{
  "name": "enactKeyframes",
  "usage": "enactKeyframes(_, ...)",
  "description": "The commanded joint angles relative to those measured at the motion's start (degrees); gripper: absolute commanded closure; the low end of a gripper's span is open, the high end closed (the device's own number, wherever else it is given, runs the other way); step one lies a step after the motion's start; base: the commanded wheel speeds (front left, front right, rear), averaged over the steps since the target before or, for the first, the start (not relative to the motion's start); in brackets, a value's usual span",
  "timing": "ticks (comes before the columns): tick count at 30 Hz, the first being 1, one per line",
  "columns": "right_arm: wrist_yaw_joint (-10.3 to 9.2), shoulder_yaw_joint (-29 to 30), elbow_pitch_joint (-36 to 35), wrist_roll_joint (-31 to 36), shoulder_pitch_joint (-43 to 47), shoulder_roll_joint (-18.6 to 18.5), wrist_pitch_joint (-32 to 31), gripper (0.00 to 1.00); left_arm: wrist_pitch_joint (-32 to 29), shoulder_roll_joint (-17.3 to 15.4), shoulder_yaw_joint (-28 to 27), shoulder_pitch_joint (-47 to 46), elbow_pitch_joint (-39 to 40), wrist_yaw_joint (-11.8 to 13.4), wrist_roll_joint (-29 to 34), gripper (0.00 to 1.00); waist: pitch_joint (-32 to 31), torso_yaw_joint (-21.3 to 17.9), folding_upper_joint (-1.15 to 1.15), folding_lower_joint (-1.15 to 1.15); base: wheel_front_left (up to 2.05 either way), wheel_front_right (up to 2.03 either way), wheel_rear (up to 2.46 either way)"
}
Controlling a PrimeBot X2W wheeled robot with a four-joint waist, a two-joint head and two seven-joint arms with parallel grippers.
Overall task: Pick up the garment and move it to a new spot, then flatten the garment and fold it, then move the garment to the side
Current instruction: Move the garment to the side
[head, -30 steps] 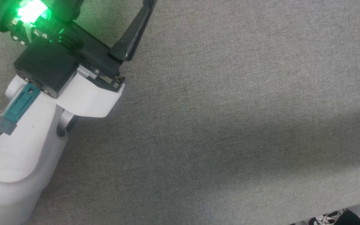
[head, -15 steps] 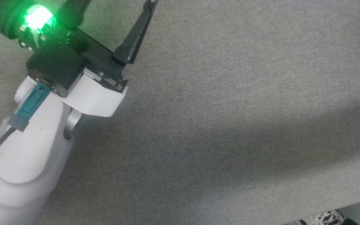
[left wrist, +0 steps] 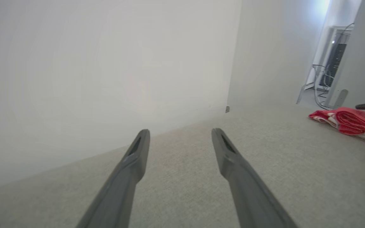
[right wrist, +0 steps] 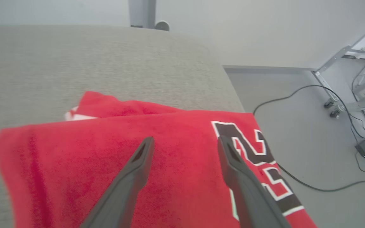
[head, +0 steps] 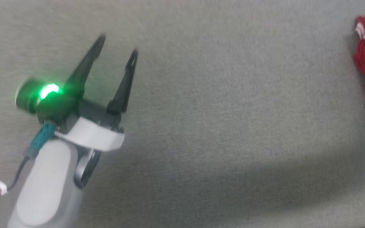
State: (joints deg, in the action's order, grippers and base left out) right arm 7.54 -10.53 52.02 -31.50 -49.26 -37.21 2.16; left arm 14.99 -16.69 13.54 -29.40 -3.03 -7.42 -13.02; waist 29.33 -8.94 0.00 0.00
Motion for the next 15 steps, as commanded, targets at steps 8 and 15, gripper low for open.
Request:
enactKeyframes(8, -0.09, -7.5, -6.8, -1.8, 9.9, 5.1, 7.0, 0.00, 0.2, 4.2, -6.4, 12.3, -1.8, -0.1, -1.2, 0.00, -11.4, 6.5, 0.00, 0.00, 0.00, 0.00, 0.00)
enactKeyframes(15, -0.09, -10.8, -10.6, -2.7, 16.0, 8.0, 10.7, 0.00, 0.3, 6.2, -9.4, 18.2, -2.9, -0.1, -1.7, 0.00, -15.8, 9.0, 0.00, 0.00, 0.00, 0.00, 0.00)
